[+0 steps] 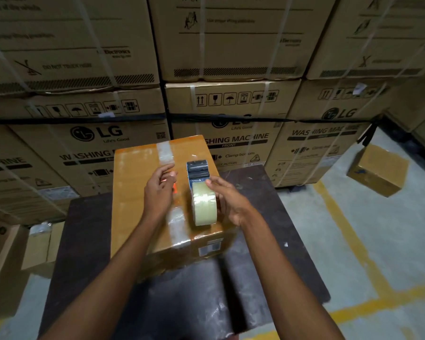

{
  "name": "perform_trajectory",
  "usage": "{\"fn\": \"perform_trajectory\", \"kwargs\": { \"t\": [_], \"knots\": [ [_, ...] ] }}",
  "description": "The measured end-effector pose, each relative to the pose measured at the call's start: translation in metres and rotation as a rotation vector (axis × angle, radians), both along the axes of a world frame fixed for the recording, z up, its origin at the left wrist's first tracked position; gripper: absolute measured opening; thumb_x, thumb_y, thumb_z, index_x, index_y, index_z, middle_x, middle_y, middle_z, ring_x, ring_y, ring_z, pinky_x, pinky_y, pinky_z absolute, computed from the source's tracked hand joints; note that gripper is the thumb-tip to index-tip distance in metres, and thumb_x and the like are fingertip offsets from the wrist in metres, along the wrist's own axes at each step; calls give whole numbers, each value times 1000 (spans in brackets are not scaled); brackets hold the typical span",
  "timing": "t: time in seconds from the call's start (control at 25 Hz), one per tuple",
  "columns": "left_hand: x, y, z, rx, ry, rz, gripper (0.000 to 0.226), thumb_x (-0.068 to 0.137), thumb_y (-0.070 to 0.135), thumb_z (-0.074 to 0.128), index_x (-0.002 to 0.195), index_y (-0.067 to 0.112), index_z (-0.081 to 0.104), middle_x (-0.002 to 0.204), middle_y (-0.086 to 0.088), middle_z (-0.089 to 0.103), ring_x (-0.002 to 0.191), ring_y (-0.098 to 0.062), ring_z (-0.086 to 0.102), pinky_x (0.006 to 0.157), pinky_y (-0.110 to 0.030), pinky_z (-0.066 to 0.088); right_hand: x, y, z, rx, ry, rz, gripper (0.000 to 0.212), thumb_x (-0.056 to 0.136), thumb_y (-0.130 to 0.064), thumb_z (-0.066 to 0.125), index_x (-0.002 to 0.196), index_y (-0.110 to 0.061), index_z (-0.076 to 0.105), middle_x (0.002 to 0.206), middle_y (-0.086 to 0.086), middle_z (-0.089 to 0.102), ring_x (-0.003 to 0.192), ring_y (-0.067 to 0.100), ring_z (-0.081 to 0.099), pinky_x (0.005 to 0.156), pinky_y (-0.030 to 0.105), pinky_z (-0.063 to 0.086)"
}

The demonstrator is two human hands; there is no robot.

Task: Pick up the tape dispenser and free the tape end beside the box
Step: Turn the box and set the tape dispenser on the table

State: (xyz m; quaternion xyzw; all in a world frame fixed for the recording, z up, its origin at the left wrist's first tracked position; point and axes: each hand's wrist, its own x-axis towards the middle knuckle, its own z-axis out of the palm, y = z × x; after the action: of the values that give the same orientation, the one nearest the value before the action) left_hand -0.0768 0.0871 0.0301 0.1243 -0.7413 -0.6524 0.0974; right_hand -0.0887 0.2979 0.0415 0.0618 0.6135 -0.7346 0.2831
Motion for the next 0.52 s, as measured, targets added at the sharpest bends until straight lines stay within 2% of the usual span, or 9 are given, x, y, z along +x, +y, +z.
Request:
{"fn": "perform_trajectory", "kwargs": {
  "t": [0.08,0.16,0.28,0.36,0.52],
  "knots": [
    [-7,27,-3,-149,36,-84,39,105,34,59,144,33,60,143,-1,68,131,-18,63,106,-43,54,-10,27,3,10,24,-42,37,100,-35,69,135,-23,65,94,0,78,83,17,70,68,31,50],
    [-14,55,-5,-311,34,-176,49,106,35,59,155,31,50,158,-1,56,142,-16,52,114,-39,44,-19,55,3,13,37,-101,35,96,-37,74,130,-28,67,95,3,78,81,18,69,70,33,49],
    [-26,90,-17,-663,-62,-293,65,107,44,54,166,29,32,175,-3,31,161,-25,29,129,-51,27,-32,94,-9,41,23,-171,53,80,-47,82,128,-32,66,99,5,78,83,20,69,71,34,47],
    [-28,106,-29,-849,-133,-331,70,108,53,46,169,29,22,179,-3,17,166,-30,14,131,-58,13,-40,115,-23,52,3,-190,61,78,-49,81,134,-28,66,100,2,79,83,18,70,70,33,46],
    [-28,120,-53,-1050,-216,-364,74,107,61,35,170,26,16,180,-6,13,166,-34,11,130,-63,9,-48,139,-63,48,-59,-176,32,91,-45,74,120,-30,74,92,-2,77,80,16,67,67,32,41]
  ]
}}
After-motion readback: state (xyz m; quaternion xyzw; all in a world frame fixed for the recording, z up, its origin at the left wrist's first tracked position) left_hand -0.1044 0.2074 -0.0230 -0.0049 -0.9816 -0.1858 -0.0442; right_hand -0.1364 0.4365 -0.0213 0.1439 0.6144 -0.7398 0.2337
